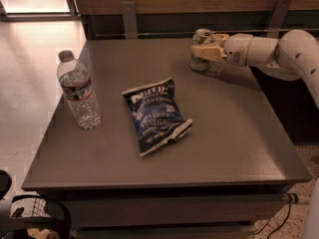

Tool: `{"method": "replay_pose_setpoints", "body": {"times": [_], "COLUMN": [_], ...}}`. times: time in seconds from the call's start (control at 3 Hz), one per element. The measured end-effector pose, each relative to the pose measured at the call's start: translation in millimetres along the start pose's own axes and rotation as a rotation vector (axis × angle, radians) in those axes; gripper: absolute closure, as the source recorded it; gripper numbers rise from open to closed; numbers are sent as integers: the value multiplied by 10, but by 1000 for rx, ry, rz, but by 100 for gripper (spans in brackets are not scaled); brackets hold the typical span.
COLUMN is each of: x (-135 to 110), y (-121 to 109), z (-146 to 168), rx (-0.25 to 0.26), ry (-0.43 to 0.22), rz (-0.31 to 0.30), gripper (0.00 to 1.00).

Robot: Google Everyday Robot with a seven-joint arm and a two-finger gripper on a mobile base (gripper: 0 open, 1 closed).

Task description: Pick 7up can

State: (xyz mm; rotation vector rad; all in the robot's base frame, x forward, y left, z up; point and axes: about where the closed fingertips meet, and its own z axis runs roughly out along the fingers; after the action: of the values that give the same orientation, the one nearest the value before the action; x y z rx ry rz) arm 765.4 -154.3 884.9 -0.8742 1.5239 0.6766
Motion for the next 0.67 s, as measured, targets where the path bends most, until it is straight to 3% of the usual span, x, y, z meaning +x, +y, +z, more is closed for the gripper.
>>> {"method": "replay_pose_setpoints", "body": {"times": [0.67], "x": [-215], "y": [78], "z": [-68], "rx": [-5], "ry": [-39], "rz": [-23], "gripper": [100]}}
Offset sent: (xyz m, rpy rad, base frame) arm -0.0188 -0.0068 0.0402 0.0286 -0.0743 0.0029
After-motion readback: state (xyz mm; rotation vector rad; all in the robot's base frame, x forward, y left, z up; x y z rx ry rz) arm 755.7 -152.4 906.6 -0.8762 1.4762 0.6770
